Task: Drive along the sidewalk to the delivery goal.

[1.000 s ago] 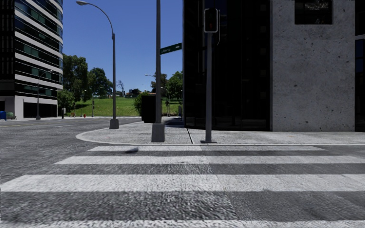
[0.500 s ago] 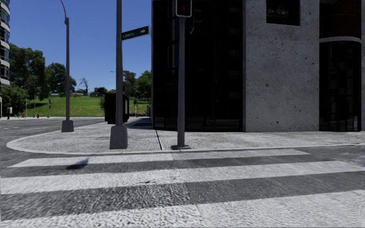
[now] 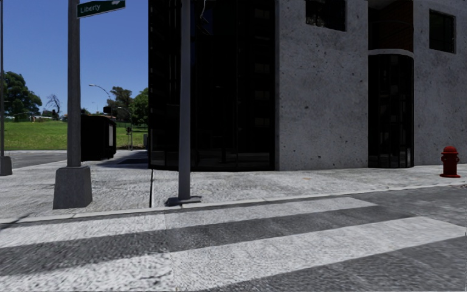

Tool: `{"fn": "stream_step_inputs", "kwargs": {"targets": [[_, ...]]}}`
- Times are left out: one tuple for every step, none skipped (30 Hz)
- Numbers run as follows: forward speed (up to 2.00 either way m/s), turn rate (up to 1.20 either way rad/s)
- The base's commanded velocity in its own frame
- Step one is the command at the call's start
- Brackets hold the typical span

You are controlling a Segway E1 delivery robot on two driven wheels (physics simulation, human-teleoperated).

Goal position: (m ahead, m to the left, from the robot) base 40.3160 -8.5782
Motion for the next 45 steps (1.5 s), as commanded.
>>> {"fn": "stream_step_inputs", "kwargs": {"targets": [[1.66, 0.0], [1.66, 0.0], [1.66, 0.0], [1.66, -0.01], [1.66, -0.26], [1.66, -0.26], [1.66, -0.78], [1.66, -1.2], [1.66, -1.2], [1.66, -1.2], [1.66, -1.2], [1.66, -1.17], [1.66, -1.04], [1.66, -1.04], [1.66, -0.58], [1.66, -0.03], [1.66, 0.0], [1.66, 0.0], [1.66, 0.0], [1.66, 0.0], [1.66, 0.0], [1.66, 0.0], [1.66, 0.0], [1.66, 0.0], [1.66, 0.0], [1.66, 0.0], [1.66, 0.0], [1.66, 0.0], [1.66, 0.0], [1.66, 0.0], [1.66, 0.0], [1.66, 0.0], [1.66, 0.0], [1.66, 0.0], [1.66, 0.0], [1.66, 0.0], [1.66, 0.0], [1.66, 0.0], [1.66, 0.0], [1.66, 0.0], [1.66, 0.0], [1.66, 0.0], [1.66, 0.0], [1.66, 0.0], [1.66, 0.0]]}}
